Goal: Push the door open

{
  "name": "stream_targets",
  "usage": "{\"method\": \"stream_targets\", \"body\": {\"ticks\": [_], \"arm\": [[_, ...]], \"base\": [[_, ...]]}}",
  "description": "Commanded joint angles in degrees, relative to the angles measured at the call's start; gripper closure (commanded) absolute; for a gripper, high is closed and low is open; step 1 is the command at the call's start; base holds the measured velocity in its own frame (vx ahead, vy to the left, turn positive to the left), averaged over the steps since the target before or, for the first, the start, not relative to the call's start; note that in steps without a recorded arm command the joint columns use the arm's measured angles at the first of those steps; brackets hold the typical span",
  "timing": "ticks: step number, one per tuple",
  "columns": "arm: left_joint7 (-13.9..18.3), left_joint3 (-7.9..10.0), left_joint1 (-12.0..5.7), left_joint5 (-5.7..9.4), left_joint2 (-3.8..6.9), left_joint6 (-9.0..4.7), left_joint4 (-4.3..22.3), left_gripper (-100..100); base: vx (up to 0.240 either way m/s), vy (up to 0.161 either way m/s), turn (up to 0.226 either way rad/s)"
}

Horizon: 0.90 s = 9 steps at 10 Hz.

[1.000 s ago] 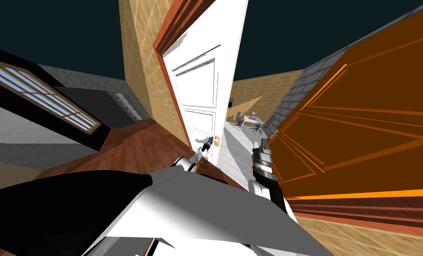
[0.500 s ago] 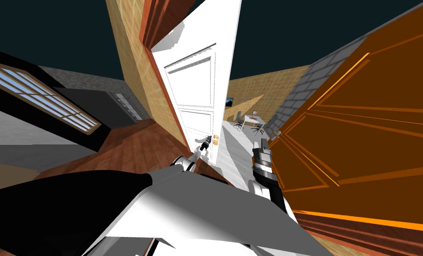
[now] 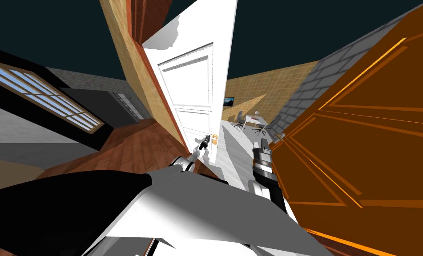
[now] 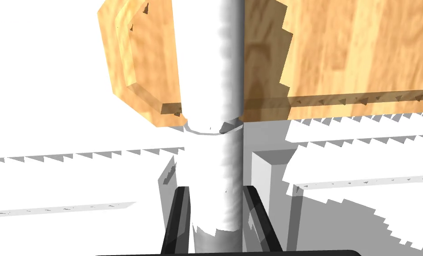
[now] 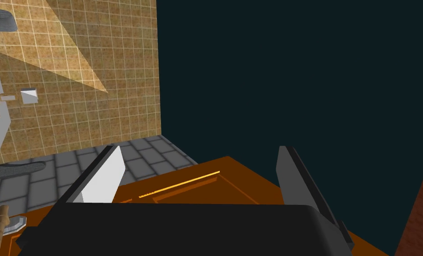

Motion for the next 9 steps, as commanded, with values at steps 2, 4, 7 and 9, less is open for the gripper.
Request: {"method": "stream_targets", "body": {"ticks": [2, 4, 7, 9], "arm": [[-0.76, 1.61, -0.59, 0.65, 1.08, -0.87, 1.21, 100], [-1.39, 2.99, -0.39, 1.31, 1.59, -0.72, 1.11, 100], [-2.15, 4.7, -0.16, 2.13, 2.02, -0.54, 0.99, 100], [-2.73, 5.98, 0.03, 2.74, 2.23, -0.41, 0.9, 100]], "base": [[0.112, -0.126, 0.053], [0.135, -0.137, 0.085], [0.148, -0.142, 0.064], [0.2, -0.161, 0.074]]}}
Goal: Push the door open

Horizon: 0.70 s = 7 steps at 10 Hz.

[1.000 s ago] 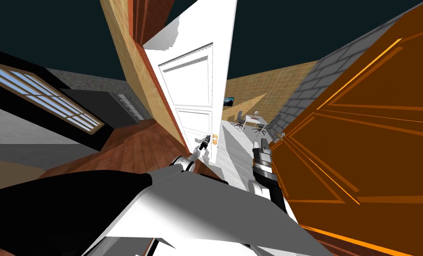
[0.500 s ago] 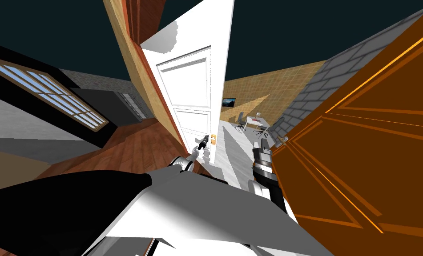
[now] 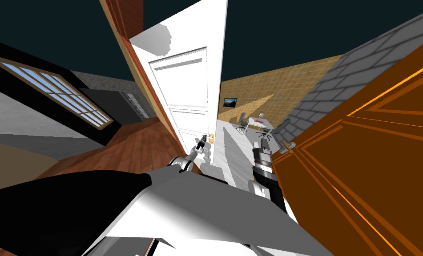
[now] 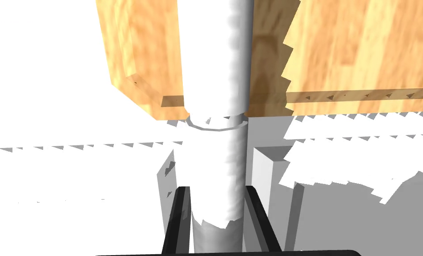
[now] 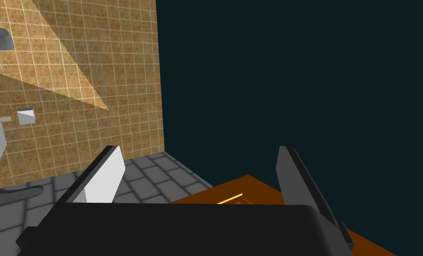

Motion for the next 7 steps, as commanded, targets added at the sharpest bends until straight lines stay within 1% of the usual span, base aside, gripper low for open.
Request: {"method": "stream_targets", "body": {"ticks": [1, 4, 7], "arm": [[-0.92, 1.49, -0.35, 0.6, 0.29, -0.38, 0.02, 100], [-1.63, 3.06, -0.13, 1.35, 0.36, -0.21, -0.09, 100], [-2.23, 4.4, 0.06, 1.99, 0.28, -0.07, -0.19, 100]], "base": [[0.17, -0.169, 0.086], [0.157, -0.161, 0.08], [0.146, -0.124, 0.063]]}}
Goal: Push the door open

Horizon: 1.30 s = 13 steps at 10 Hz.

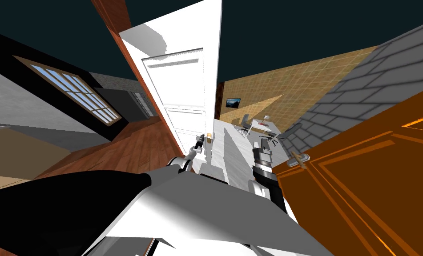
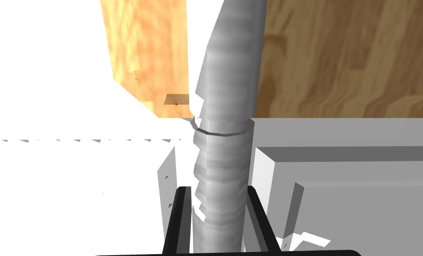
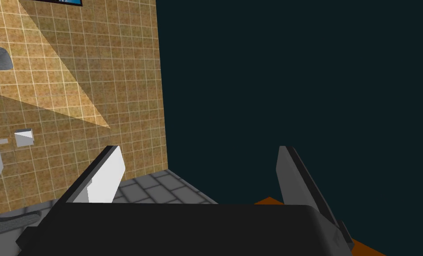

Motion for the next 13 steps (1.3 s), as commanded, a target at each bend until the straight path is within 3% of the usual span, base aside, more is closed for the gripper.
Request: {"method": "stream_targets", "body": {"ticks": [1, 10, 13], "arm": [[0.0, 0.0, 0.0, 0.0, 0.0, 0.0, 0.0, 100], [-1.32, 3.77, 0.77, 1.47, 1.95, 0.03, -0.1, 100], [-2.05, 5.83, 1.2, 2.28, 2.95, 0.04, -0.11, 100]], "base": [[0.074, -0.044, 0.061], [0.166, -0.065, 0.046], [0.182, -0.085, 0.052]]}}
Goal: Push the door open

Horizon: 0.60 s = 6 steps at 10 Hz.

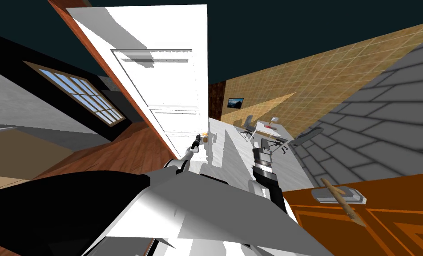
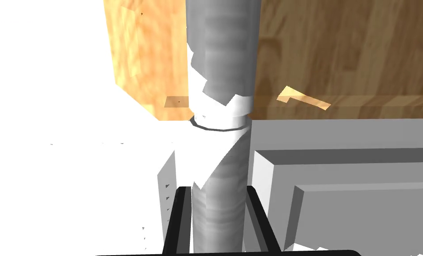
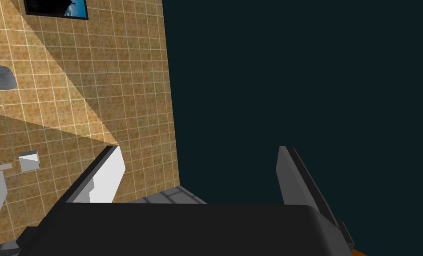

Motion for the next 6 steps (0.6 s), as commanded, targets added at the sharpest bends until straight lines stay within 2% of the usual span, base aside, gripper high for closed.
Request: {"method": "stream_targets", "body": {"ticks": [1, 2, 3, 6], "arm": [[-0.31, 0.8, -1.62, 0.31, 0.87, -1.43, 2.86, 100], [-0.31, 0.8, -1.62, 0.31, 0.87, -1.43, 2.86, 100], [-0.76, 2.05, -1.36, 0.8, 1.47, -1.43, 2.85, 100], [-1.31, 3.61, -1.03, 1.41, 2.23, -1.42, 2.84, 100]], "base": [[0.125, -0.067, 0.054], [0.031, -0.009, 0.005], [0.112, -0.065, 0.031], [0.169, -0.122, 0.088]]}}
